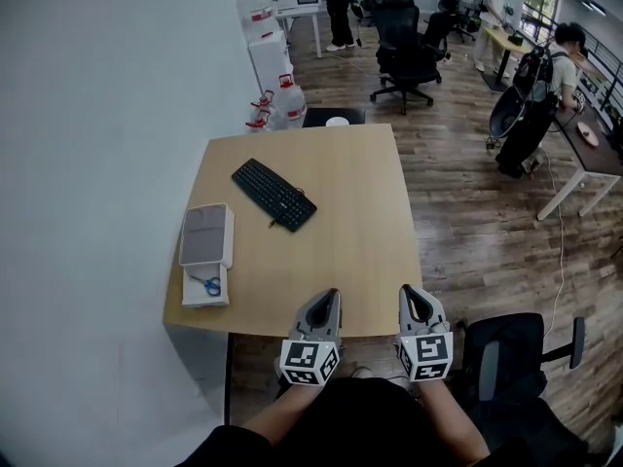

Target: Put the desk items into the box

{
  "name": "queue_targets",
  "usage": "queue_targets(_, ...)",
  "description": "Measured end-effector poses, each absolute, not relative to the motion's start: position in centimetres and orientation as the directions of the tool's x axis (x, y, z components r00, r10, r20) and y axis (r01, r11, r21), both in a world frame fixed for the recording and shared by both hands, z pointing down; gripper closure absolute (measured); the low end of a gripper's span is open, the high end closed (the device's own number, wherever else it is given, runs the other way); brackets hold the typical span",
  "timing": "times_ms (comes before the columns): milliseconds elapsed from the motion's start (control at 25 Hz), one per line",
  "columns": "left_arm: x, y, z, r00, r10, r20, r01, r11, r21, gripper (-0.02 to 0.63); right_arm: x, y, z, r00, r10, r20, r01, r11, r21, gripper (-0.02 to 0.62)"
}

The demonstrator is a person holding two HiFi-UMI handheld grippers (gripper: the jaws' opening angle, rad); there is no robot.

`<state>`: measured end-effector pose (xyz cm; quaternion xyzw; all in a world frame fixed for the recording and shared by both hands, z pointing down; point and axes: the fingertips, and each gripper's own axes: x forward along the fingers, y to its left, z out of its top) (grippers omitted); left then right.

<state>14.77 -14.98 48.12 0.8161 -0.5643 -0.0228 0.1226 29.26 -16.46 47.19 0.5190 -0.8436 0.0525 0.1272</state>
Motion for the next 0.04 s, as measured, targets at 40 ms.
queue_targets(40,14.81,-14.93,48.28,0.363,-0.926,0.100,-0.915,-0.335,0.225,0.591,29.29,-16.41,47.38,-0.428,-0.863,0.268,-0.889,0.455,0.045,0.535)
